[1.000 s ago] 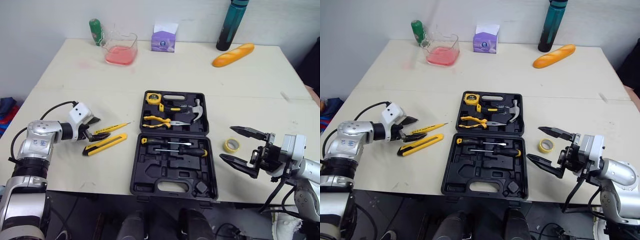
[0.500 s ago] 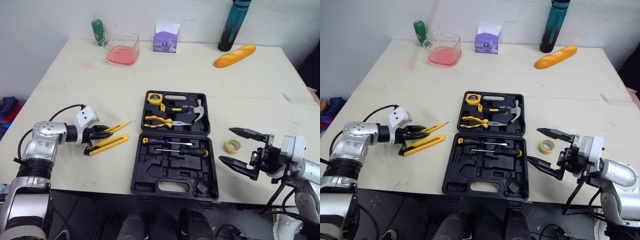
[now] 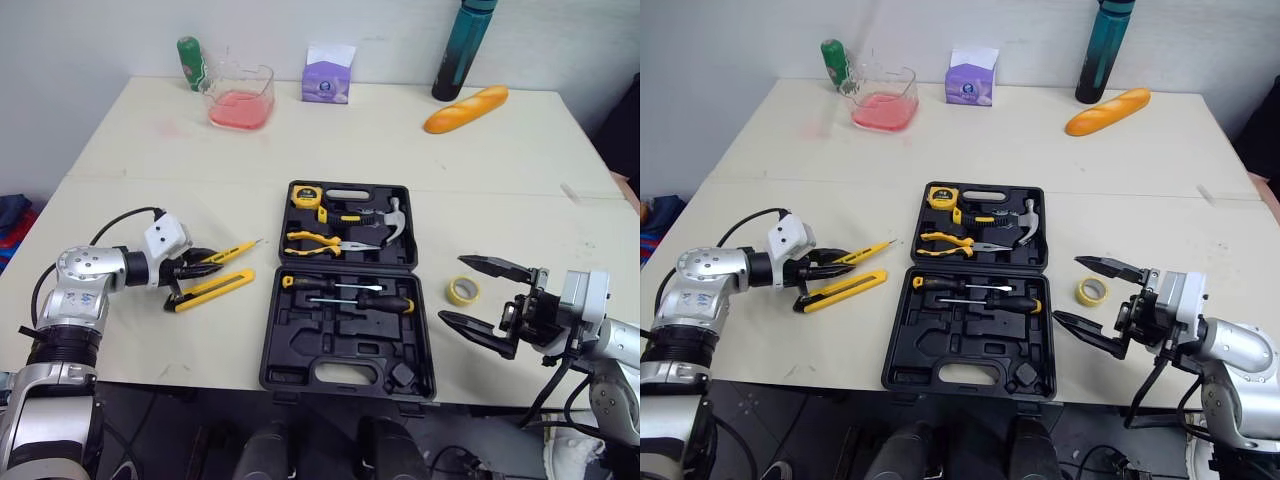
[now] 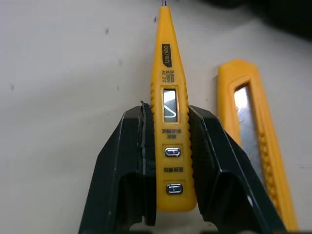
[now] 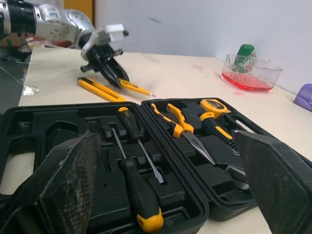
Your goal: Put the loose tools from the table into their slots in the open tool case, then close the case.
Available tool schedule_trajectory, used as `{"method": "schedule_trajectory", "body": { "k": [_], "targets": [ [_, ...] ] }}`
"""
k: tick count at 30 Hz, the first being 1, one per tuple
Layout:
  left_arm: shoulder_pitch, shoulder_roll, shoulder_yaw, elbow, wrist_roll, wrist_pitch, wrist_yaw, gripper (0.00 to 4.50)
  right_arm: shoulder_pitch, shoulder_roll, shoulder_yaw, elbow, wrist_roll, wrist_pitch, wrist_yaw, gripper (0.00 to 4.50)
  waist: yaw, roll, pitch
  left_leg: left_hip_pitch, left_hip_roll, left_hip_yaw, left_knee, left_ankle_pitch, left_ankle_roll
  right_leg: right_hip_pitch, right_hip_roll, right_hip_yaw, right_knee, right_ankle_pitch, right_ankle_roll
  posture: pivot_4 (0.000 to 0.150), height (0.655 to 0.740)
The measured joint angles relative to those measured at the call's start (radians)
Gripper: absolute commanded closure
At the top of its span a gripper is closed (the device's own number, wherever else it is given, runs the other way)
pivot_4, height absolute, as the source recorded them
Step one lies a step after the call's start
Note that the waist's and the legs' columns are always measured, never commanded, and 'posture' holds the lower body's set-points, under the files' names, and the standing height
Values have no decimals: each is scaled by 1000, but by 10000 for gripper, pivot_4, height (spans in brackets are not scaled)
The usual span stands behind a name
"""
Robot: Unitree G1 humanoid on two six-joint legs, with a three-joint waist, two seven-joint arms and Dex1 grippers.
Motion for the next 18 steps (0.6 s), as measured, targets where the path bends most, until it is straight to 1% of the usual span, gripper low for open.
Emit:
{"method": "schedule_trajectory", "body": {
  "k": [4, 7, 9, 12, 18],
  "targets": [
    [8, 23, 12, -142, -51, 10, -45, 39248, -2, -17, -1, 0, -7, 0, 0, 0, 0, 0, 0, 0, 0, 0, 0, 0, 0, 0, 0, 0, 0, 0, 0, 1500, 7400],
    [29, 26, 21, -254, -95, 67, -54, 39248, -5, -39, -2, 11, -15, 1, 2, 0, 0, 0, 0, 0, 0, 0, 0, 0, 0, 0, 0, 0, 0, 0, 0, 1500, 7400],
    [58, 46, 18, -386, -131, 125, -78, 39248, -7, -50, -8, 19, -20, 3, 1, 0, -1, 0, 0, 0, 0, 0, 0, 0, 0, 0, 0, 0, 0, 0, 0, 1500, 7400],
    [62, 71, -9, -545, -157, 213, -96, 39248, -20, -55, -13, 24, -26, 1, -6, 0, 0, 0, 0, 1, 0, 0, 0, 0, 0, 0, 0, 1, 0, 0, 0, 1500, 7400],
    [60, 70, -105, -729, -175, 394, -80, 39248, -51, -58, -21, 24, -2, 32, -40, 0, 0, 0, 0, 1, 0, 0, 0, 0, 0, 0, 1, 1, 0, 0, 0, 1500, 7400]
  ]
}}
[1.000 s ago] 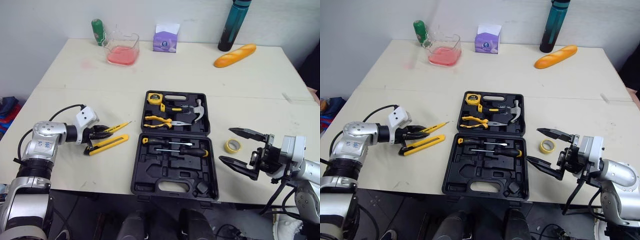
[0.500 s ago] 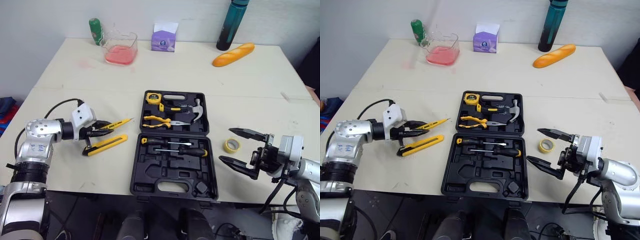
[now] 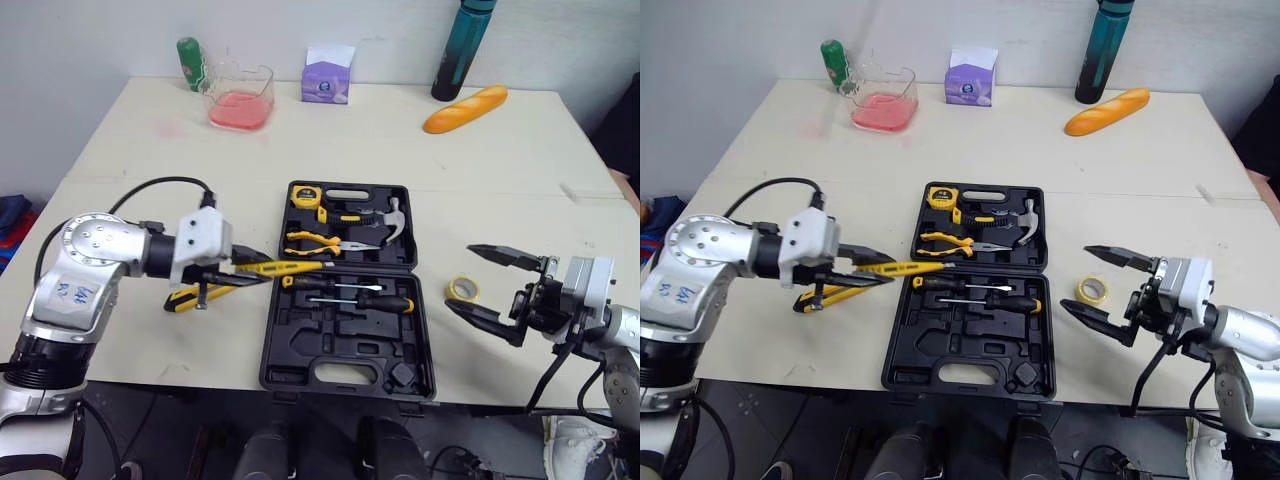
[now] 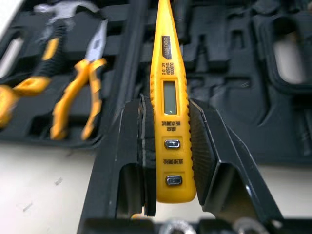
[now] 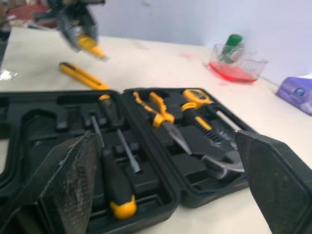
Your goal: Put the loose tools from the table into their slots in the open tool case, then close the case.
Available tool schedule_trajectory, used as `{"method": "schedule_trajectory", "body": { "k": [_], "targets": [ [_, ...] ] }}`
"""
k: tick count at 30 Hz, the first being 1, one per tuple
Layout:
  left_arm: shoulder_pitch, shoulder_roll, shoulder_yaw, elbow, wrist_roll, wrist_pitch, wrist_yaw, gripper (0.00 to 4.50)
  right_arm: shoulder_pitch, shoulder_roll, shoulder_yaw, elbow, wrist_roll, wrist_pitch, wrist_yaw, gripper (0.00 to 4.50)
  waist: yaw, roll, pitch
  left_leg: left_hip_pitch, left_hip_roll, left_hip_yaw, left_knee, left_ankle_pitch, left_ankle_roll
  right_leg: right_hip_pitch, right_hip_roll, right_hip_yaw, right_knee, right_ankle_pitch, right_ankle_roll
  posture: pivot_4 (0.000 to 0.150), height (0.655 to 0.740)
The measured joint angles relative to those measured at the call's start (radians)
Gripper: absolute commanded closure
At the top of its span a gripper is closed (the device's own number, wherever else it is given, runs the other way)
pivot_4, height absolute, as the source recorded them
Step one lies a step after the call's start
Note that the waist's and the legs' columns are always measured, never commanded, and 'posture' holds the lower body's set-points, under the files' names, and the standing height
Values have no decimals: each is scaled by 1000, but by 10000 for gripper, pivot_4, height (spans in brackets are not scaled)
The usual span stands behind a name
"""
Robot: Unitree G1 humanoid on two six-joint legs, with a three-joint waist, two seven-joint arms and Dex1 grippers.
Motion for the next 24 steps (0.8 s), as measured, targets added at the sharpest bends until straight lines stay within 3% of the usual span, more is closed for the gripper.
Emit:
{"method": "schedule_trajectory", "body": {
  "k": [9, 24],
  "targets": [
    [-49, -32, -222, -68, 122, 157, 83, 39248, 21, -24, 22, -21, -1, 41, 52, 0, 3, 0, 0, 0, 0, 0, 0, 0, 0, 0, 0, 0, 0, 0, 0, 1500, 7400],
    [-131, -86, -346, -79, 183, 327, 110, 39248, 26, -24, 47, -83, -5, 84, 19, 0, 4, 0, 0, -1, -1, 0, 1, 0, 0, 0, 0, 0, -1, 0, 0, 1500, 7400]
  ]
}}
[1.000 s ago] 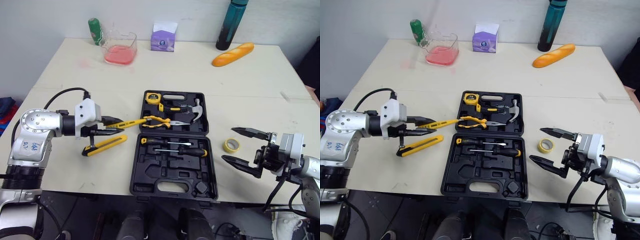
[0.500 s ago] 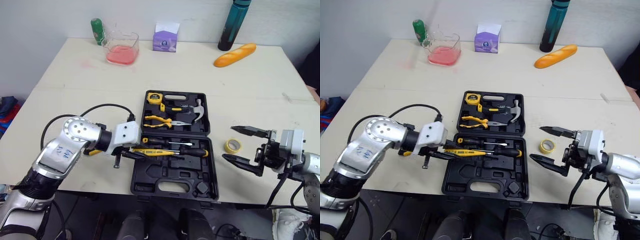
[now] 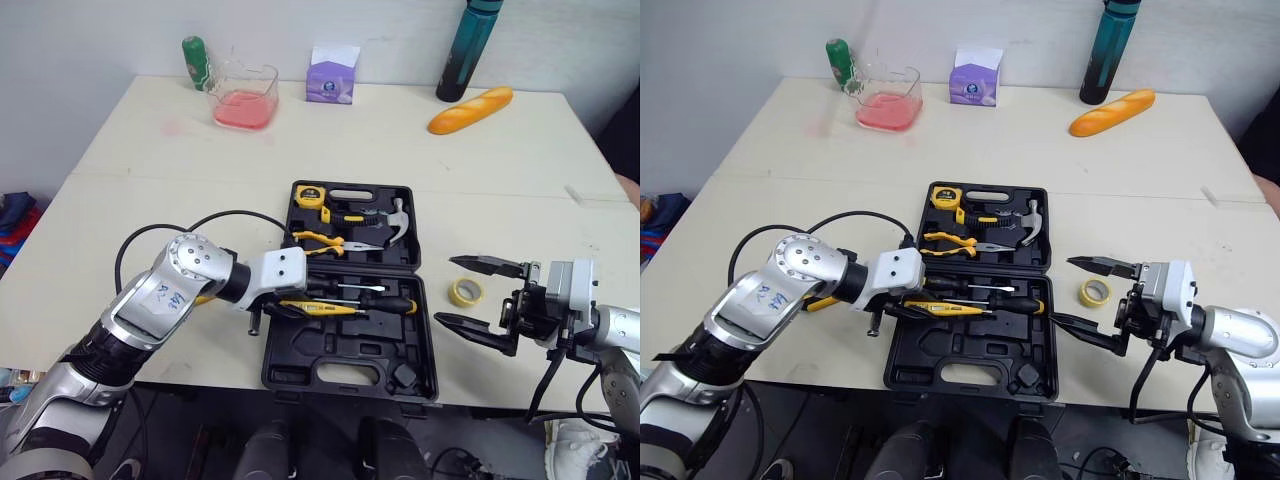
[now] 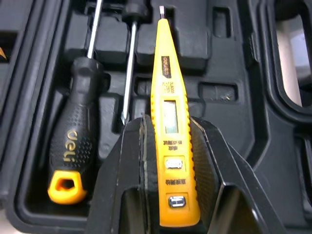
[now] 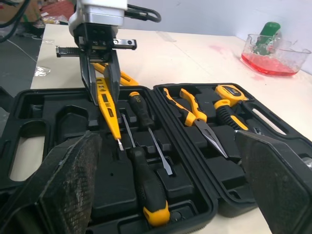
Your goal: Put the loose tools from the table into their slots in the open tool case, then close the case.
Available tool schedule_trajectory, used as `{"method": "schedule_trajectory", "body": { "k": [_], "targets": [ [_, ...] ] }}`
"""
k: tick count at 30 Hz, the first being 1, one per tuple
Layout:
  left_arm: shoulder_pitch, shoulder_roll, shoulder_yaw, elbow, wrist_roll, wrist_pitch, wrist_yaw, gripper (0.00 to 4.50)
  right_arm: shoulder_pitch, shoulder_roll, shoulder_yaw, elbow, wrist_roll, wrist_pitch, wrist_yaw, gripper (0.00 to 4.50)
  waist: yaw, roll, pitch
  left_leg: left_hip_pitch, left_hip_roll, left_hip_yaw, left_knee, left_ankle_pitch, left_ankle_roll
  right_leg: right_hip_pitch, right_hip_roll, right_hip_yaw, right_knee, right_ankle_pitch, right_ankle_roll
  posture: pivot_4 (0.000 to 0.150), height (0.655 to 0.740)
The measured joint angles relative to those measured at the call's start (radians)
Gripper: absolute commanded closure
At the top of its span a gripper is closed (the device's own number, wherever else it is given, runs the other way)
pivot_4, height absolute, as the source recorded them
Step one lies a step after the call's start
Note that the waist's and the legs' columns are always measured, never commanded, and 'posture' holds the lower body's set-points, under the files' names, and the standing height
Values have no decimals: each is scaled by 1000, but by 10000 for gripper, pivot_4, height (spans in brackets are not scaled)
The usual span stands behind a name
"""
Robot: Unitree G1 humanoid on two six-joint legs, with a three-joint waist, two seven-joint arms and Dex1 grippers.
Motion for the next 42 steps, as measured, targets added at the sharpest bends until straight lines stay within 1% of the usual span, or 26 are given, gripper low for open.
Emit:
{"method": "schedule_trajectory", "body": {
  "k": [10, 15, 22, 24, 27, 29, 35, 38, 42],
  "targets": [
    [-31, -4, -55, 4, 49, -29, -18, 39248, 15, 1, 1, 0, -12, -1, -1, 0, 0, 0, 0, 0, 0, 0, 0, 0, 0, 0, 0, 0, 0, 0, 0, 1500, 7400],
    [-35, -5, -60, 6, 74, -45, -24, 39248, 34, 2, 1, 0, -13, -6, 0, 0, 0, 0, 0, 0, 0, 0, 0, 0, 0, 0, 0, 0, 0, 0, 0, 1500, 7400],
    [-44, -20, -64, 17, 80, -43, -29, 39248, 52, 5, 1, 1, -19, -30, 5, 0, 1, 0, 0, 0, 0, 0, 1, 0, 0, 0, 0, 0, 0, 0, 0, 1500, 7400],
    [-44, -21, -63, 21, 78, -41, -32, 28509, 55, 6, 1, 2, -20, -41, 9, 0, 1, 0, 0, 0, 0, 0, 1, 0, 0, 0, 0, 0, 0, 0, 0, 1500, 7400],
    [-44, -31, -61, 22, 73, -44, -36, 14998, 61, 9, 1, 10, -22, -51, 16, 0, 1, 0, 0, 0, 0, 0, 1, 0, 0, 0, 0, 0, 0, 0, 0, 1500, 7400],
    [-45, -46, -47, 24, 61, -51, -39, 14998, 63, 10, 1, 22, -23, -61, 19, 0, 0, 0, 0, 0, 0, 0, 1, 0, 0, 0, 0, 0, 0, 0, 0, 1500, 7400],
    [-57, -44, 48, 29, -8, -93, -74, 14998, 63, 9, 1, 40, -31, -67, 22, 0, -2, 0, 0, 0, 0, 0, 1, 0, 0, 0, 0, 0, 1, 0, 0, 1500, 7400],
    [-41, -39, 104, 65, -27, -189, -82, 14998, 60, 9, 1, 40, -32, -68, 26, 0, -2, 0, 0, 0, 0, 0, 1, 0, 0, 0, 0, 0, 1, 0, 0, 1500, 7400],
    [6, -57, 210, 123, -89, -307, -90, 14998, 59, 9, 1, 42, -33, -68, 30, 0, -1, 0, 0, 0, 0, 0, 1, 0, 0, 0, 0, 0, 1, 0, 0, 1500, 7400]
  ]
}}
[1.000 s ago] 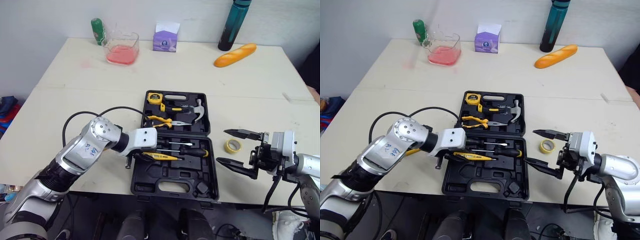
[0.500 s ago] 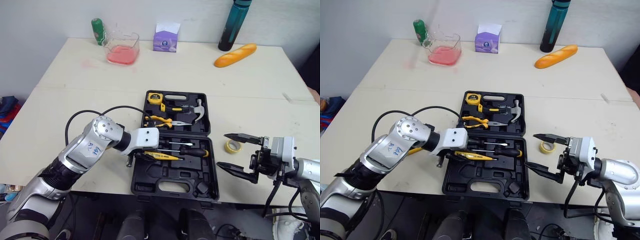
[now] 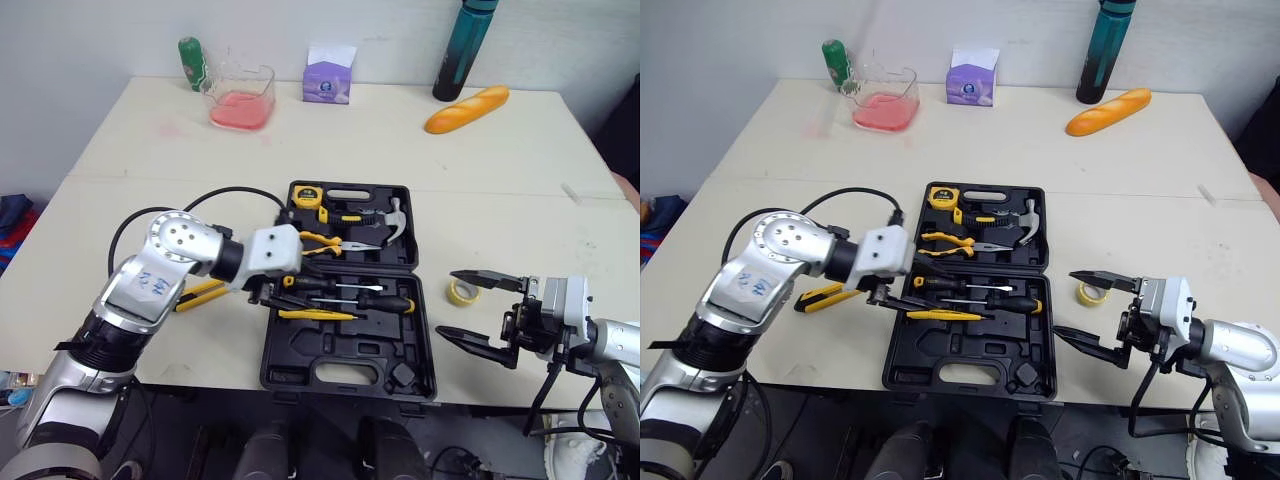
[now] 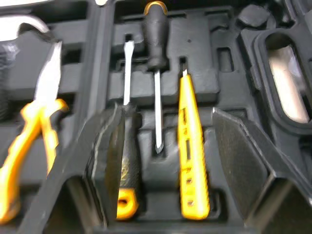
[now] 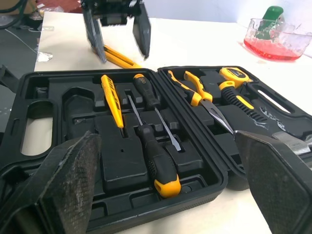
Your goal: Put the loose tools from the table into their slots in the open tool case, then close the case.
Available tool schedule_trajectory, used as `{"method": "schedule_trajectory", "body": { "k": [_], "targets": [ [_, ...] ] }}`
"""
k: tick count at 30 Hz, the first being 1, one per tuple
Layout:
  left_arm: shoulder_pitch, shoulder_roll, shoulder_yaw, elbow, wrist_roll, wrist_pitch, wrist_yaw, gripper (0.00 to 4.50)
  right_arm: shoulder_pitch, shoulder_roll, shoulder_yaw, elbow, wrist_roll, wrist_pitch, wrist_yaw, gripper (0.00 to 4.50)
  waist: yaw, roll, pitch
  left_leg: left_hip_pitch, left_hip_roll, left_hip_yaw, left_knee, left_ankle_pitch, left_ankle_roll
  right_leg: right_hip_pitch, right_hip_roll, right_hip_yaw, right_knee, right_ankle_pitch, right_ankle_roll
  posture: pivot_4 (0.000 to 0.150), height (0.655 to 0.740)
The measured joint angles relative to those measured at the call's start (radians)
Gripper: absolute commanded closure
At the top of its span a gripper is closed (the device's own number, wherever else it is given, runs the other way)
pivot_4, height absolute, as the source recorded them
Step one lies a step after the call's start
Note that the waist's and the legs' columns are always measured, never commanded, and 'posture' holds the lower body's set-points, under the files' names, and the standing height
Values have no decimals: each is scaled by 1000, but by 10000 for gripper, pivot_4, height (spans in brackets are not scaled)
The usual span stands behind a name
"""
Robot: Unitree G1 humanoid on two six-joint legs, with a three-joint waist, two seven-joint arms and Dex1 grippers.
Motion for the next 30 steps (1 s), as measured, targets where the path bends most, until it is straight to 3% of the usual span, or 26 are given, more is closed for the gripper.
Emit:
{"method": "schedule_trajectory", "body": {
  "k": [8, 10, 16, 30],
  "targets": [
    [117, -40, 125, 42, -95, -123, 2, 14998, -1, 4, 0, 37, -1, -9, 11, 0, 0, 0, 0, 0, 0, 0, 0, 0, 0, 0, 0, 0, 0, 0, 0, 1500, 7400],
    [138, -57, 128, 43, -111, -124, 12, 20154, -1, 9, 0, 42, 0, -19, 13, 0, 1, 0, 0, 0, 0, 0, 0, 0, 0, 0, 0, 0, 0, 0, 0, 1500, 7400],
    [157, -94, 95, 52, -86, -120, 60, 43737, -3, 9, 0, 76, -1, -44, 33, 0, 2, 0, 0, 0, 0, 0, 0, 0, 0, 1, 0, 0, 0, 0, 0, 1500, 7400],
    [183, -162, -63, 123, 38, -120, 139, 44507, 16, 24, 0, 119, 0, -103, 72, 0, -1, 0, 0, 1, 0, 0, 0, 0, 0, 1, 0, 0, 0, 0, 0, 1500, 7400]
  ]
}}
